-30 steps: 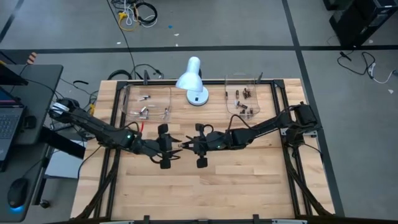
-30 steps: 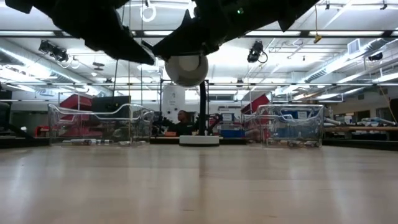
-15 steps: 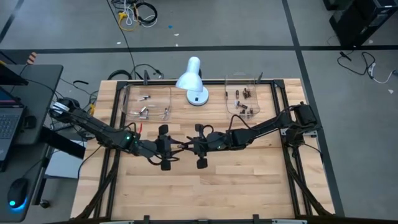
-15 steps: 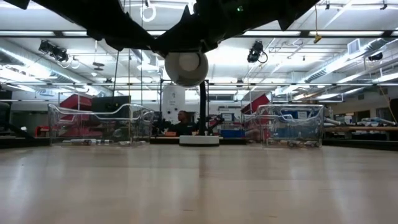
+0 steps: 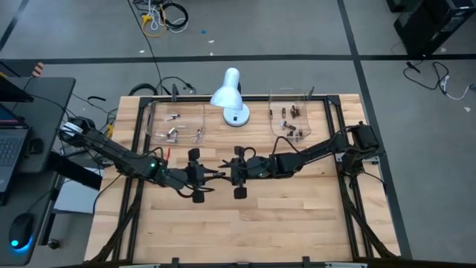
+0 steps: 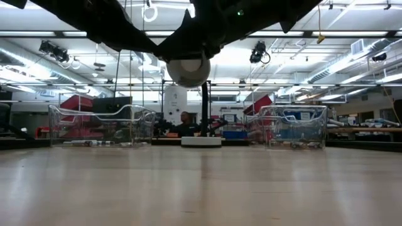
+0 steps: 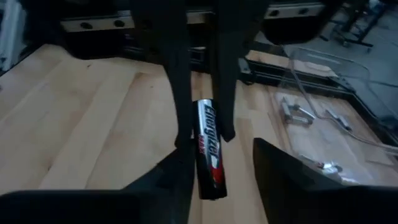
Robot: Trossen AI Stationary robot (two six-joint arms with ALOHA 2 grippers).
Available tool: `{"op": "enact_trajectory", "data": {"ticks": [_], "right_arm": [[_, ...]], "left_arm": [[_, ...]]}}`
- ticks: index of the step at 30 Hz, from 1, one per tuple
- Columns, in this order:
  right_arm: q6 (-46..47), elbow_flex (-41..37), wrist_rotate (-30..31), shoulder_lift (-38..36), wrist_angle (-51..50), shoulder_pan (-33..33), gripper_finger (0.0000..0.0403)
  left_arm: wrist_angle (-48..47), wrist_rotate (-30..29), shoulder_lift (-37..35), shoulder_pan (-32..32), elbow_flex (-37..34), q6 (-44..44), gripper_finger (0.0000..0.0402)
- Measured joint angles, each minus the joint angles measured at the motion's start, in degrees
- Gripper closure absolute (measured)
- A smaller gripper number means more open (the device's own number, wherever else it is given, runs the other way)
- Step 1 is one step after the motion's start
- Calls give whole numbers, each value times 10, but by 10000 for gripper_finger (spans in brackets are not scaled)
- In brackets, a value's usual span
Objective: Sort batteries
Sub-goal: Put the silver battery in the transparent bin
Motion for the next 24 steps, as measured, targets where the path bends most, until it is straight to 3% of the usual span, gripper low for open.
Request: {"op": "enact_trajectory", "data": {"ticks": [6, 16, 24], "right_arm": [[23, 1, 14, -5, -26, 0, 232], [39, 0, 46, -78, -141, 0, 249], [44, 0, 62, -151, -254, 0, 261]], "left_arm": [[-48, -11, -38, 0, 8, -26, 378], [-360, -104, -118, 6, 82, -205, 378], [-494, -105, -158, 89, 114, -247, 378]]}}
